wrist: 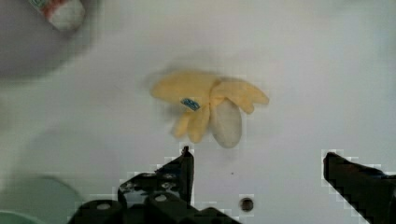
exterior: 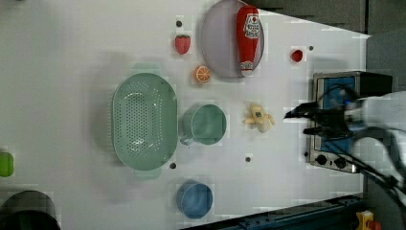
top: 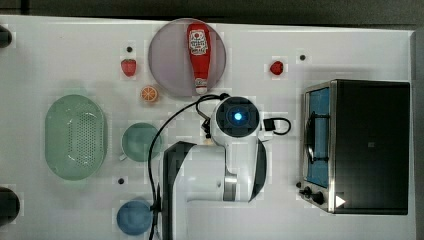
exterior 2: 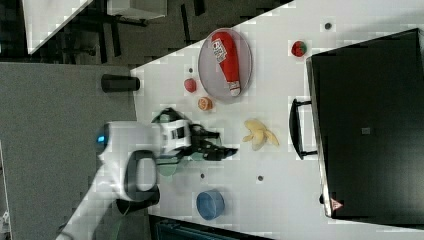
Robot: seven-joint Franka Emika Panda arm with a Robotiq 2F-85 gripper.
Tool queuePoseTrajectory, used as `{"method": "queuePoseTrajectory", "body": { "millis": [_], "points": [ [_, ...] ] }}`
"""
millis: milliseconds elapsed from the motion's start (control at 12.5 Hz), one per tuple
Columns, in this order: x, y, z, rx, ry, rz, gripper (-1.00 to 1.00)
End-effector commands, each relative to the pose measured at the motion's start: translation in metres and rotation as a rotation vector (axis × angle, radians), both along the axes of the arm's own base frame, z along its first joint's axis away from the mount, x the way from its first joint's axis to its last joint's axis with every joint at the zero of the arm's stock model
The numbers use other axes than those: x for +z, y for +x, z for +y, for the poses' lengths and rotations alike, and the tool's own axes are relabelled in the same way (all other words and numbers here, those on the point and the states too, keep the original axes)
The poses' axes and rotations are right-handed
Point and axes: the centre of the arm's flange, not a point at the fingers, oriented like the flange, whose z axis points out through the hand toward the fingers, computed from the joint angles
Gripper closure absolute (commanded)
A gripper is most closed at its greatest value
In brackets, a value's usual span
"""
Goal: Pick Banana and place it in mug.
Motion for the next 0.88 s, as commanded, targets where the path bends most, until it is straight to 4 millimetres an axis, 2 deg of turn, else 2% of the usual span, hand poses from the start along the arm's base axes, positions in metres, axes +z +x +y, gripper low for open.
{"method": "queuePoseTrajectory", "body": {
  "millis": [80,160,320,480,720,880],
  "points": [
    [0.015,0.003,-0.004,0.217,0.029,-0.119,-1.0],
    [-0.013,0.001,-0.003,0.225,0.028,-0.113,-1.0],
    [-0.056,-0.003,0.001,0.234,0.03,-0.083,-1.0],
    [-0.089,-0.005,0.008,0.242,0.039,-0.057,-1.0],
    [-0.123,-0.006,0.014,0.255,0.038,-0.077,-1.0],
    [-0.136,-0.01,0.014,0.251,0.04,-0.058,-1.0]
  ]
}}
